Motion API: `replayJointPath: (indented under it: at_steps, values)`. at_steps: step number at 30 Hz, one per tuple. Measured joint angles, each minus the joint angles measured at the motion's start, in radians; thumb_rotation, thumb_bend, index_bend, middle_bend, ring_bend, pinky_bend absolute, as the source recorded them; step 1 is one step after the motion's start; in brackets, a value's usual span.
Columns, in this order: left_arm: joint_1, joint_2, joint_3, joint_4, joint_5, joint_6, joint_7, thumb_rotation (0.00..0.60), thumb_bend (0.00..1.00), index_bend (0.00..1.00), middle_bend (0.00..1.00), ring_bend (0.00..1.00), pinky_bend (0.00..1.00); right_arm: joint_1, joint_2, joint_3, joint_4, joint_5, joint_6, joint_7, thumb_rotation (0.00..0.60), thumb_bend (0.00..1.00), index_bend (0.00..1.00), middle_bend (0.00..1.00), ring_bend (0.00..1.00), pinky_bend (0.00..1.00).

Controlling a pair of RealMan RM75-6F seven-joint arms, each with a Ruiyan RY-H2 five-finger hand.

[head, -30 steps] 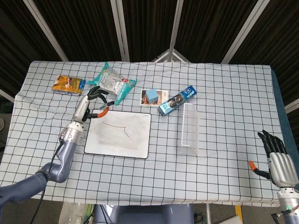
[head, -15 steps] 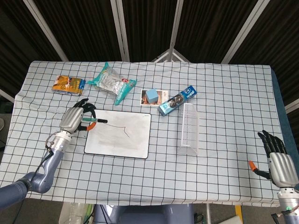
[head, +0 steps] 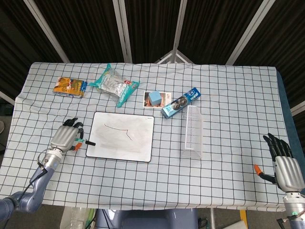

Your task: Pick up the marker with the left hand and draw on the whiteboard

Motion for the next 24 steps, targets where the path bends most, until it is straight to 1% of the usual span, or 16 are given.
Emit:
replayJointPath:
  at_steps: [2,4,6,11,15,18,20,22,24]
  values:
    - [0.004,0.010,0.001,-0.015,-0.012,-0.001,0.009,0.600,0.28,0.21,0.00,0.00,0.00,0.000,0.000,0.000,0.000,0.000,0.000,0.000,0.600,0.30,0.00,0.00,0.00,0.00]
    - [0.009,0.024,0.001,-0.035,-0.026,0.001,0.021,0.600,0.27,0.13,0.00,0.00,0.00,-0.001,0.001,0.000,0.000,0.000,0.002,0.000,0.600,0.30,0.00,0.00,0.00,0.00]
    - [0.017,0.040,0.000,-0.057,-0.040,0.007,0.029,0.600,0.26,0.09,0.00,0.00,0.00,-0.003,0.001,-0.001,0.000,-0.002,0.004,0.000,0.600,0.30,0.00,0.00,0.00,0.00]
    - [0.040,0.077,-0.005,-0.112,-0.056,0.036,0.024,0.600,0.25,0.07,0.00,0.00,0.00,-0.005,0.000,-0.003,0.002,-0.006,0.008,-0.003,0.600,0.30,0.00,0.00,0.00,0.00]
    - [0.072,0.116,-0.012,-0.183,-0.049,0.090,-0.011,0.600,0.25,0.07,0.00,0.00,0.00,-0.006,0.001,-0.006,0.006,-0.011,0.010,-0.007,0.600,0.30,0.00,0.00,0.00,0.00]
    - [0.115,0.157,-0.012,-0.256,-0.024,0.162,-0.051,0.600,0.24,0.06,0.00,0.00,0.00,-0.007,0.001,-0.009,0.010,-0.018,0.013,-0.016,0.600,0.30,0.00,0.00,0.00,0.00]
    - [0.153,0.192,-0.005,-0.307,0.006,0.222,-0.079,0.600,0.20,0.06,0.00,0.00,0.00,-0.007,0.002,-0.010,0.013,-0.021,0.015,-0.023,0.600,0.30,0.00,0.00,0.00,0.00]
    - [0.203,0.234,0.011,-0.353,0.053,0.296,-0.109,0.600,0.17,0.05,0.00,0.00,0.00,-0.007,0.001,-0.013,0.017,-0.027,0.015,-0.035,0.600,0.30,0.00,0.00,0.00,0.00]
    - [0.242,0.261,0.030,-0.372,0.098,0.354,-0.126,0.600,0.13,0.02,0.00,0.00,0.00,-0.006,0.000,-0.016,0.022,-0.035,0.015,-0.047,0.600,0.30,0.00,0.00,0.00,0.00]
